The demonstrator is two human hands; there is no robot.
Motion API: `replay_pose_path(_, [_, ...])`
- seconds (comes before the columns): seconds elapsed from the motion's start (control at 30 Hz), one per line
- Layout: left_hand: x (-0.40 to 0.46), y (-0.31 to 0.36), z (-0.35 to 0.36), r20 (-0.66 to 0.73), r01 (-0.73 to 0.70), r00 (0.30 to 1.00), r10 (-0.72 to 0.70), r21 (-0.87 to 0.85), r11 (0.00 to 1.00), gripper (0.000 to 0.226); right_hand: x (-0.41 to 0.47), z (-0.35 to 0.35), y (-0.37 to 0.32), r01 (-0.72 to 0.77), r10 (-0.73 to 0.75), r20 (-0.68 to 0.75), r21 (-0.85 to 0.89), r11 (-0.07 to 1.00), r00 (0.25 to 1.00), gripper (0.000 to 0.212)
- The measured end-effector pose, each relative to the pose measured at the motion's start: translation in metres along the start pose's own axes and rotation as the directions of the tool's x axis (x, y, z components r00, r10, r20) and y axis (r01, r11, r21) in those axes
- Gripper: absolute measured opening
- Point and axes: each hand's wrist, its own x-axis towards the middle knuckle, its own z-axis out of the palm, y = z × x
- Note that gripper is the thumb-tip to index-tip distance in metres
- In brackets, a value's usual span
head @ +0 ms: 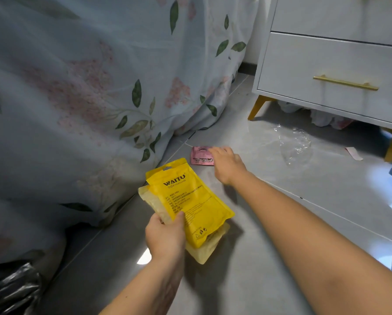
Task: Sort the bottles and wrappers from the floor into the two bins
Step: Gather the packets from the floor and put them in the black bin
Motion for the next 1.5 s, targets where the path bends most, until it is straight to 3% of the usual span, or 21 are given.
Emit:
replay_pose_path(0.17, [0.006, 0.001, -0.004, -0.013, -0.002, 1.000, 0.002, 0.021, 1.000, 0.018, 0.006, 0.020, 0.000, 0.019, 0.023, 0.239, -0.169, 0.985, 0.971, 0.061])
replay_pose_path(0.23, [0.008, 0.000, -0.006, -0.014, -0.001, 1.000, 0.001, 0.024, 1.000, 0.018, 0.003, 0.026, 0.003, 0.021, 0.020, 0.244, -0.166, 0.986, 0.970, 0.058])
replay_pose_path(0.43, [0.004, 0.002, -0.003, 0.021, 0.030, 0.999, -0.029, -0.031, 0.999, 0.011, -0.016, 0.033, 0.013, 0.093, -0.117, -0.066, -0.295, 0.951, 0.991, 0.027])
replay_pose_path(0.53, [0.004, 0.004, -0.003, 0.022, 0.022, 1.000, -0.021, -0.034, 0.999, 0.012, -0.048, 0.043, 0.018, 0.080, -0.135, -0.201, -0.261, 0.962, 0.970, 0.013])
replay_pose_path(0.7, [-0.001, 0.007, -0.006, 0.037, 0.007, 0.999, -0.005, -0.041, 0.999, 0.011, -0.089, 0.053, 0.025, 0.097, -0.159, -0.303, -0.209, 0.973, 0.940, 0.029])
replay_pose_path(0.83, [-0.007, 0.006, -0.007, 0.044, -0.004, 0.999, 0.006, -0.032, 0.999, 0.014, -0.091, 0.034, 0.028, 0.044, -0.051, -0.374, -0.028, 0.999, 0.926, 0.019])
replay_pose_path(0.97, [-0.014, 0.006, -0.010, 0.040, -0.008, 0.999, 0.009, -0.017, 1.000, 0.021, -0.079, 0.021, 0.037, -0.042, 0.038, 0.049, 0.095, 0.995, 0.998, 0.084])
replay_pose_path(1.03, [-0.016, 0.006, -0.013, 0.040, -0.012, 0.999, 0.012, -0.010, 1.000, 0.021, -0.081, 0.022, 0.039, -0.052, 0.049, 0.158, 0.019, 0.998, 0.986, 0.094])
replay_pose_path(1.17, [-0.022, 0.009, -0.020, 0.046, -0.011, 0.999, 0.012, -0.013, 1.000, 0.020, -0.091, 0.027, 0.039, -0.158, 0.159, 0.236, -0.023, 0.987, 0.959, 0.078])
replay_pose_path(1.27, [-0.030, 0.013, -0.026, 0.086, -0.008, 0.996, 0.010, -0.015, 1.000, 0.019, -0.104, 0.022, 0.036, -0.196, 0.157, 0.300, 0.102, 0.975, 0.941, 0.039])
replay_pose_path(1.33, [-0.035, 0.017, -0.030, 0.124, -0.018, 0.992, 0.020, -0.019, 1.000, 0.018, -0.113, 0.017, 0.035, -0.205, 0.147, 0.289, 0.181, 0.962, 0.946, 0.033])
replay_pose_path(1.4, [-0.043, 0.025, -0.037, 0.163, -0.038, 0.986, 0.040, -0.016, 0.999, 0.016, -0.124, 0.008, 0.033, -0.276, 0.204, 0.226, 0.362, 0.890, 0.953, 0.023])
replay_pose_path(1.43, [-0.047, 0.030, -0.040, 0.185, -0.050, 0.981, 0.052, -0.014, 0.999, 0.015, -0.130, 0.002, 0.028, -0.329, 0.256, 0.209, 0.519, 0.789, 0.944, 0.020])
replay_pose_path(1.5, [-0.055, 0.042, -0.052, 0.233, -0.095, 0.968, 0.096, -0.015, 0.995, 0.014, -0.142, -0.020, 0.011, -0.368, 0.330, 0.239, 0.829, 0.421, 0.913, 0.019])
